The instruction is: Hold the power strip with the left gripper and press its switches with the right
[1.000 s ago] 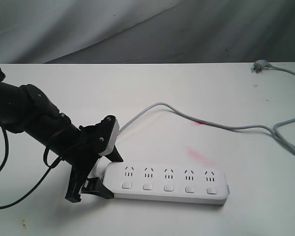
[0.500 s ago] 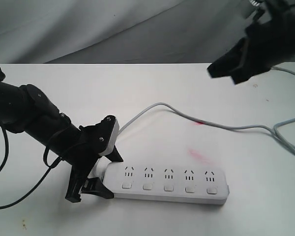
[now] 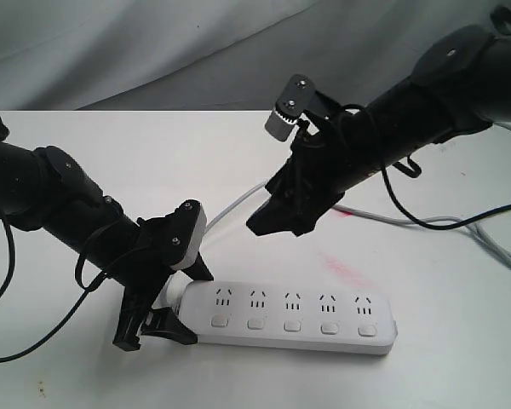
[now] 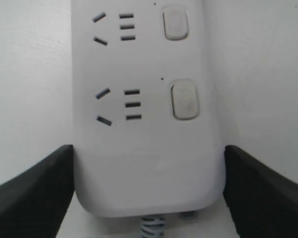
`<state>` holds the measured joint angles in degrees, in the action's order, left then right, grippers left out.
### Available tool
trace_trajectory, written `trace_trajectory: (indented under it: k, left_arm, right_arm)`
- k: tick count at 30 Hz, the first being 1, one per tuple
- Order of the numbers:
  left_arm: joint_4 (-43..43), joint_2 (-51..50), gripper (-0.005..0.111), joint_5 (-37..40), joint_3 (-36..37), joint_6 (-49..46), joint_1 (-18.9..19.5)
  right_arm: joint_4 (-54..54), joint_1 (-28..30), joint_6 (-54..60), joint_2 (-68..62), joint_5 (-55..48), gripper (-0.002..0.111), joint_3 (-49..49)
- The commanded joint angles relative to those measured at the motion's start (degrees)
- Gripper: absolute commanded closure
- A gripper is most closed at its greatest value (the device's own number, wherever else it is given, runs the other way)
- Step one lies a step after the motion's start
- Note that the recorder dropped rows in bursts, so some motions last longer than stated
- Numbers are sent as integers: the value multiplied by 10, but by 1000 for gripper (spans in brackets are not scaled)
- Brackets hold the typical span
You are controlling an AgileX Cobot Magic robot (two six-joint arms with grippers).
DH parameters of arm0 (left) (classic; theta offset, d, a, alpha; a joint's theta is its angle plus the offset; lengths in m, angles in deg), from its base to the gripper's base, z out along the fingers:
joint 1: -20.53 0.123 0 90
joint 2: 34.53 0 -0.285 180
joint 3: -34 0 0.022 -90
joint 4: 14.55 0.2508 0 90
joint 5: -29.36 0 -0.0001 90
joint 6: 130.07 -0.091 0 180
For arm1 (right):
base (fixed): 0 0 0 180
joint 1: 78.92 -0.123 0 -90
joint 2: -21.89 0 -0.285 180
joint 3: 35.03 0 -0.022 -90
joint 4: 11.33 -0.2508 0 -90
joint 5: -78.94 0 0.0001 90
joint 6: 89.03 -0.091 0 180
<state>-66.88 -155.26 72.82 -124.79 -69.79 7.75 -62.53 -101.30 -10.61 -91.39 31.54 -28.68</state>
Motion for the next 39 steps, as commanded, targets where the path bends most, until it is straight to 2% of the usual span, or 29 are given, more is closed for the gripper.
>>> trace_trajectory:
  k: [1, 6, 13, 24, 39]
  left_arm:
    - [-2, 0, 107, -14, -3, -2, -3]
    - [-2, 0, 107, -14, -3, -2, -3]
    - [-2, 0, 107, -14, -3, -2, -3]
    - [-2, 0, 107, -14, -3, -2, -3]
    - [-2, 0, 107, -14, -3, -2, -3]
  right_arm:
    - [-19, -16, -5, -12, 34, 34, -3]
    - [-45, -16, -37, -13, 12, 34, -3]
    - [-42, -25, 56, -22, -22, 34, -3]
    - [-63, -62, 134, -86, 3, 34, -3]
    - [-84, -64, 195, -129, 27, 34, -3]
